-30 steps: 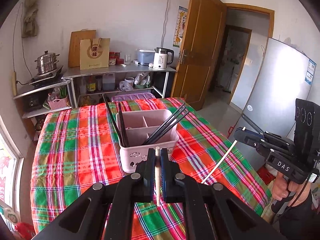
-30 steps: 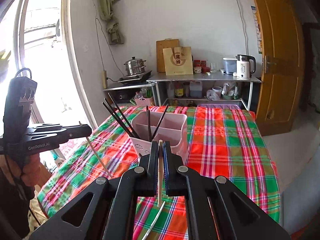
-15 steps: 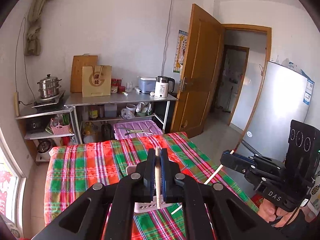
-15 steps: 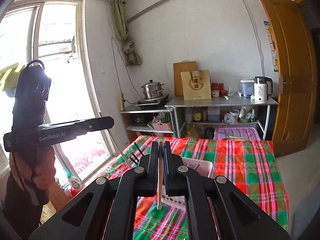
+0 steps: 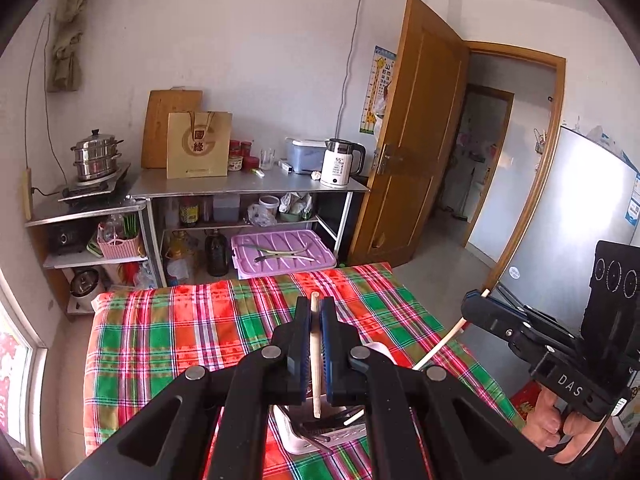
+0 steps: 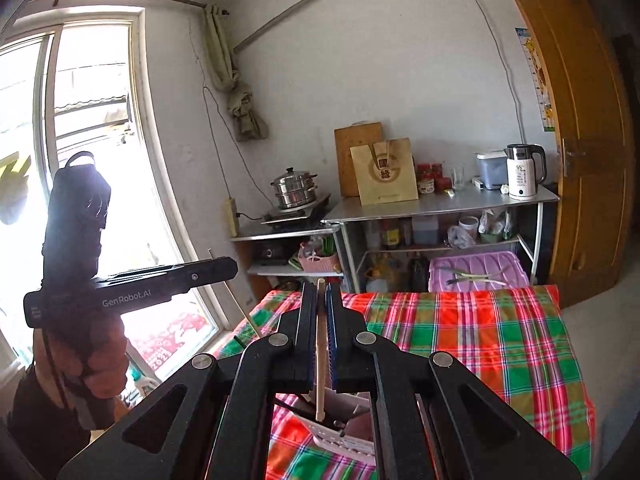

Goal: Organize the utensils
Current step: 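Lift the light chopsticks with both tools and carry them above the basket, then open both tools to drop the light chopsticks into the basket, then move both open tools back toward the remaining loose chopsticks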

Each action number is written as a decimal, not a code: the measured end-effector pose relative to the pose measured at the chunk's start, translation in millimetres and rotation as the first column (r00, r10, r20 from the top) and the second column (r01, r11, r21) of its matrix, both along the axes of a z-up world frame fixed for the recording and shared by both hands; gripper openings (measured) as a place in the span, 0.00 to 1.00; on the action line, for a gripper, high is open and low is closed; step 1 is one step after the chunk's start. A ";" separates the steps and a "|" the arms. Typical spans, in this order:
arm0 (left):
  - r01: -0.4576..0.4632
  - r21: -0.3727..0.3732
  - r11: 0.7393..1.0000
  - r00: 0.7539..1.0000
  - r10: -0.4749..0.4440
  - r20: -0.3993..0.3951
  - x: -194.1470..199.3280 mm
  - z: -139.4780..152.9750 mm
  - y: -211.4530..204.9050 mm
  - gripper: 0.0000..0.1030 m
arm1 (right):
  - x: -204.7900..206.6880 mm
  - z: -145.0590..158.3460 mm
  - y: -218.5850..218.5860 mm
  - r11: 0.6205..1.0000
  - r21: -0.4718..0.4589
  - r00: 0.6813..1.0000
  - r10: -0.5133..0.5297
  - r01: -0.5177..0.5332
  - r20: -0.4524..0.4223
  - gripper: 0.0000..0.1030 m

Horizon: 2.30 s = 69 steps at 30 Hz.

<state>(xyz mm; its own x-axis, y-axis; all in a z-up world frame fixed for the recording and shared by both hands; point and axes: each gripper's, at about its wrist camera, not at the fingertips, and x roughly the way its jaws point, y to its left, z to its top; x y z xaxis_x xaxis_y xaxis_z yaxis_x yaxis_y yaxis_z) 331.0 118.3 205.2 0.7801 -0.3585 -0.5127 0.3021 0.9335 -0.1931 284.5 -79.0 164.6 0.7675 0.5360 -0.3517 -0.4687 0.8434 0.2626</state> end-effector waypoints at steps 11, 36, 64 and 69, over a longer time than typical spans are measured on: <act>0.032 -0.018 0.999 0.994 -0.034 -0.103 37.9 -44.8 8.7 0.05 | 33.1 -38.5 -0.5 1.000 -0.014 0.995 -0.009 0.007 -0.103 0.04; 0.045 -0.031 0.999 0.990 -0.048 -0.130 23.2 -64.9 16.0 0.19 | 6.8 -43.2 -10.0 0.997 -0.079 0.990 0.008 -0.020 -0.141 0.12; 0.044 0.012 0.999 0.999 -0.044 0.017 -194.5 -123.9 -52.7 0.20 | -168.2 -93.5 -69.1 0.978 -0.186 0.993 -0.106 0.094 -0.059 0.13; 0.032 0.012 0.999 0.999 -0.032 -0.026 -208.8 -151.5 -63.1 0.20 | -186.9 -109.1 -76.4 0.971 -0.206 0.989 -0.133 0.117 -0.066 0.13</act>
<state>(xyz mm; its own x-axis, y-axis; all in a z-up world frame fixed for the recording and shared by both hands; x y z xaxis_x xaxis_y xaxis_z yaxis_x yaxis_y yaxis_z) 122.2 55.2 53.7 0.7549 -0.3762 -0.5373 0.3266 0.9260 -0.1894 97.6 -155.4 55.6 0.7898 0.3493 -0.5042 -0.3405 0.9334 0.1131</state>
